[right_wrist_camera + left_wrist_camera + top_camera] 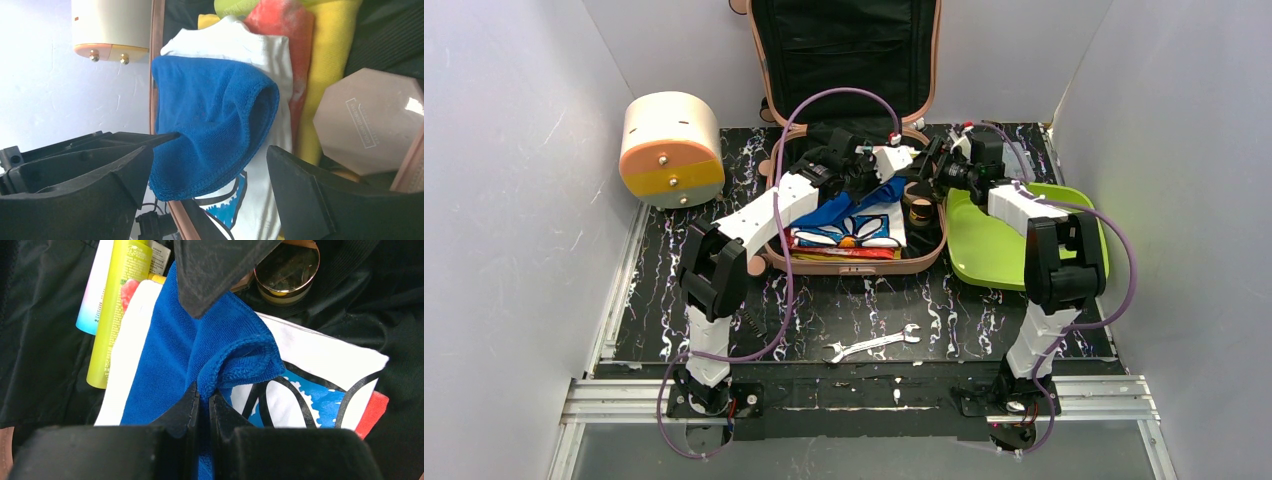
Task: Open, take out, and arrange the luggage
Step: Pass from the left arm to the right
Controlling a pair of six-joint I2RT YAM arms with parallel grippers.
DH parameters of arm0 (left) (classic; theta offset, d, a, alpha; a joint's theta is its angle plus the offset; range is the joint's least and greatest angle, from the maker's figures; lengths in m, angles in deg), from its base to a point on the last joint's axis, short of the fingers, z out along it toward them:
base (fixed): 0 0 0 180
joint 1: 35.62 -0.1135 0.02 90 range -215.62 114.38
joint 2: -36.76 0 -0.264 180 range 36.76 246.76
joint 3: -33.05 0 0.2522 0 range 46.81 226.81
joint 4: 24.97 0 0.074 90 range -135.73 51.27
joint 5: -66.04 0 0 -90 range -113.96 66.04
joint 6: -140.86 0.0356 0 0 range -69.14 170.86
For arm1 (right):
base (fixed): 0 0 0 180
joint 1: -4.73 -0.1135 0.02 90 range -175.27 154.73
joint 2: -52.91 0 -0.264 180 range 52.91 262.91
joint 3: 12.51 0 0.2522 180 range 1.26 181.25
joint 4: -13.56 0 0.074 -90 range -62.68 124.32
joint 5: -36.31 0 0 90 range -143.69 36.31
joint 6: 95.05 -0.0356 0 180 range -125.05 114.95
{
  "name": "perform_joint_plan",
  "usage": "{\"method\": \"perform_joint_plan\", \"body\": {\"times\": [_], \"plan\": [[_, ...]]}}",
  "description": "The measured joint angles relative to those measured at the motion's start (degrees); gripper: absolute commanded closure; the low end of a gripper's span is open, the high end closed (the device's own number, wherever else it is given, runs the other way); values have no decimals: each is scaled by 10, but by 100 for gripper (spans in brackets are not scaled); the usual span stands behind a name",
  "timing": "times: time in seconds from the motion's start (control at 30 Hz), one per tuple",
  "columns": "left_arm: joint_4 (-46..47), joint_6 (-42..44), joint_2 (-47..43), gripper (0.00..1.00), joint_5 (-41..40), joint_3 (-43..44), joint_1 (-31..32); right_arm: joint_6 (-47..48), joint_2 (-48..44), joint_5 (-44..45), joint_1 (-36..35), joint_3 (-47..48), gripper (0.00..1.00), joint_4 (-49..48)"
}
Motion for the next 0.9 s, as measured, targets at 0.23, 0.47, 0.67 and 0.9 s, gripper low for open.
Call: {"method": "perform_joint_plan", "body": {"times": [0.23, 0.47, 0.67, 0.9], "plan": [[-4, -14, 0, 100, 2, 5, -1, -21, -3, 19, -18, -8, 8, 12], [-14, -19, 0, 100, 3, 16, -1, -34, 4, 23, -40, -14, 8, 21], [-18, -21, 0, 100, 5, 18, -2, -46, 18, 7, -41, -9, 10, 6], [-27, -22, 0, 97, 11, 18, -3, -64, 56, -10, -44, 11, 10, -9]]}}
